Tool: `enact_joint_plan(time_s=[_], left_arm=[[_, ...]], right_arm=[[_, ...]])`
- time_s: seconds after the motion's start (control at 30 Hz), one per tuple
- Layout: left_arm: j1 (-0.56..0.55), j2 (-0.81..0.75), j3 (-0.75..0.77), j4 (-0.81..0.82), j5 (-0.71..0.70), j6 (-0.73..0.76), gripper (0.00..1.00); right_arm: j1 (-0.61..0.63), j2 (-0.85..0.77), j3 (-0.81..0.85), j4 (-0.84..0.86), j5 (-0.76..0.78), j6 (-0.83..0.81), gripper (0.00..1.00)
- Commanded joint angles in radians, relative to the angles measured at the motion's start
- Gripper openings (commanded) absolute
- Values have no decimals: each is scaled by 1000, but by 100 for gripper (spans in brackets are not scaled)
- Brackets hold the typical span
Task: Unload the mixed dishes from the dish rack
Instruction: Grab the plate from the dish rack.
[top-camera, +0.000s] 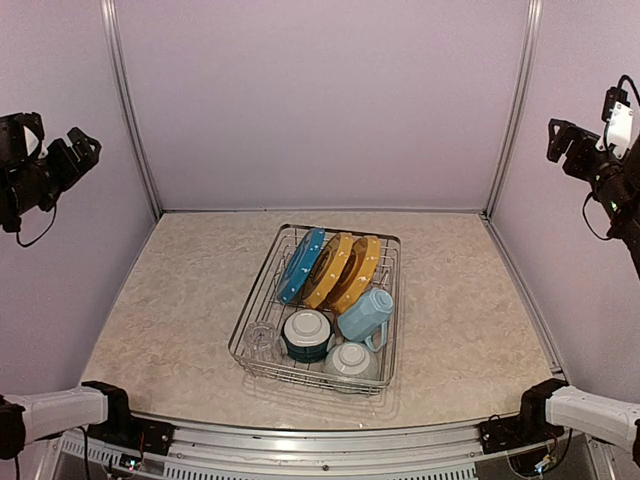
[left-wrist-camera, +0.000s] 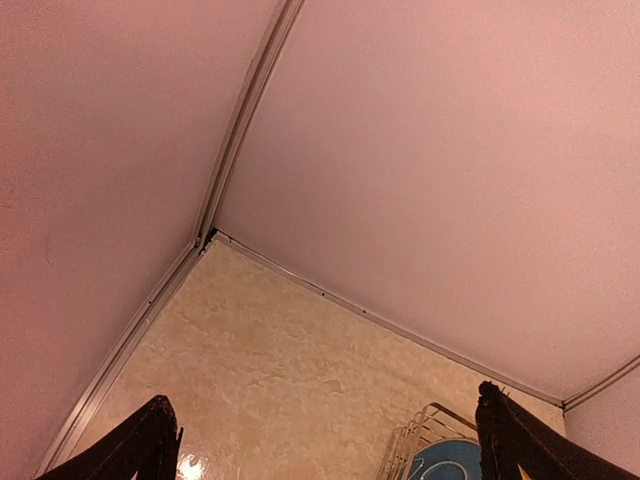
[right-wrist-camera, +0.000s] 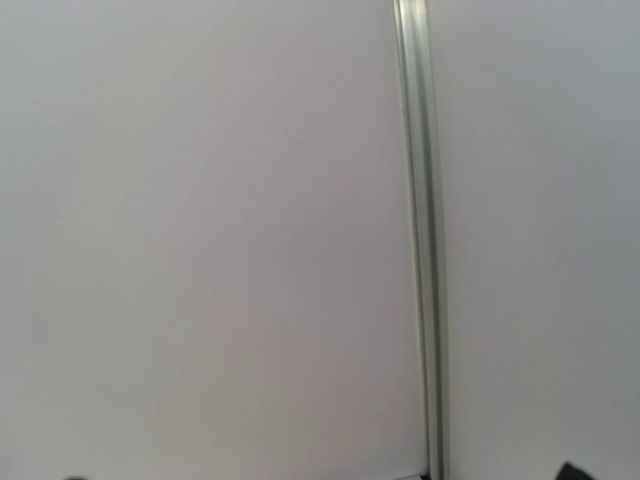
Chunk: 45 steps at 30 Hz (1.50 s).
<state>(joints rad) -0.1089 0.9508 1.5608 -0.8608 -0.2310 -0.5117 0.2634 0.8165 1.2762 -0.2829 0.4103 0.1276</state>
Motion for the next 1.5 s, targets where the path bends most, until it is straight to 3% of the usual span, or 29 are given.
enact_joint_plan(time_s=[0.0, 0.23, 0.43, 0.63, 0.87, 1.17, 1.37, 1.47], left_arm=[[61, -17, -9, 1, 121, -26, 99], [115, -50, -57, 22, 238, -48, 99], [134, -87, -136, 58, 330, -80, 99], [139, -76, -173, 42, 496, -64, 99], [119, -36, -233, 55, 627, -61, 99], [-138, 120, -203, 24, 550, 19, 99], [-237, 212, -186, 34, 501, 29, 99], [-264, 225, -192, 62, 505, 24, 99]], right_arm=[[-72, 37, 66, -139, -95, 50, 100], [-134, 98, 95, -256, -145, 145, 100], [-153, 85, -8, -253, -251, 117, 100], [-159, 148, -47, -294, -448, 187, 100], [-98, 201, -173, -158, -684, 378, 100], [133, 318, -229, -8, -695, 524, 100], [252, 400, -254, 99, -702, 580, 100], [295, 456, -274, 187, -741, 636, 94]])
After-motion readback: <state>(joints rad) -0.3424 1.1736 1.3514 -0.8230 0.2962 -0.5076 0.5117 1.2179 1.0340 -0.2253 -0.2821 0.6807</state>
